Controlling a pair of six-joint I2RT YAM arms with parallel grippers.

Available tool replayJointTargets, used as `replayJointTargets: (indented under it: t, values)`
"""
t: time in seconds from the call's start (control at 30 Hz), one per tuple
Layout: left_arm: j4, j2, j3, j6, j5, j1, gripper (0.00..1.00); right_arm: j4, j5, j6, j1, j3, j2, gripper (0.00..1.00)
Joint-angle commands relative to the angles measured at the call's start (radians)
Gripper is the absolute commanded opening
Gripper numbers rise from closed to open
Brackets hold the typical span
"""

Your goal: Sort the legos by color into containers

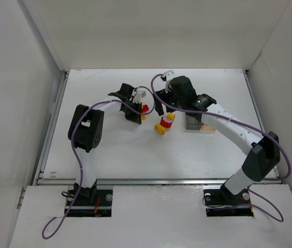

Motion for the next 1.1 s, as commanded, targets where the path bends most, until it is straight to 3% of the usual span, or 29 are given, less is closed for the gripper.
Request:
replayJointTargets:
  t: [0.0,0.07,0.1,0.13,0.23,0.27,0.3,0.4,0.53,0.63,0.8,0.83,0.87,0.97,1.07]
  values:
    - [-0.036,-0.039,0.017,0.038,0.016,0.001,0.00,0.006,0.005,-0.008,0.007,0.046,0.004,0.89]
    - [-0.075,-0.060,0.017,0.064,0.036,0.001,0.01,0.006,0.005,-0.008,0.007,0.046,0.004,0.89]
    - [-0.091,-0.060,0.017,0.080,0.036,0.001,0.07,0.006,0.005,-0.008,0.007,0.046,0.004,0.89]
    - [-0.106,-0.082,0.007,0.119,0.036,0.001,0.21,0.006,-0.004,-0.008,0.007,0.046,0.004,0.89]
    - [-0.131,-0.122,-0.023,0.180,0.016,0.001,0.43,0.006,-0.004,-0.008,0.007,0.046,0.004,0.89]
    - [-0.131,-0.160,-0.036,0.230,0.005,0.001,0.54,0.006,-0.014,-0.008,0.007,0.046,0.004,0.89]
    - [-0.122,-0.180,-0.057,0.257,-0.009,0.001,0.58,0.006,-0.014,-0.008,0.007,0.046,0.004,0.89]
    - [-0.111,-0.250,-0.075,0.370,-0.085,0.001,0.65,0.006,-0.023,-0.008,0.007,0.046,0.004,0.89]
    - [-0.086,-0.339,-0.089,0.530,-0.233,0.001,0.67,0.016,-0.023,-0.018,0.007,0.046,-0.005,0.89]
    - [0.029,-0.439,-0.153,0.685,-0.299,0.023,0.68,0.016,-0.032,-0.027,0.007,0.046,-0.005,0.89]
    - [0.234,-0.510,-0.250,0.781,-0.009,0.073,0.80,0.016,-0.032,-0.027,0.007,0.055,-0.005,0.89]
    - [0.234,-0.490,-0.250,0.824,0.082,0.073,0.95,0.016,-0.032,-0.027,0.007,0.055,-0.005,0.89]
    - [0.234,-0.475,-0.250,0.834,0.123,0.073,1.00,0.016,-0.032,-0.027,0.007,0.066,-0.005,0.89]
    - [0.247,-0.404,-0.241,0.879,0.248,0.073,1.00,0.016,-0.021,-0.027,0.007,0.077,-0.005,0.89]
    - [0.305,-0.369,-0.243,0.932,0.275,0.073,1.00,0.016,-0.012,-0.036,0.007,0.077,-0.014,0.89]
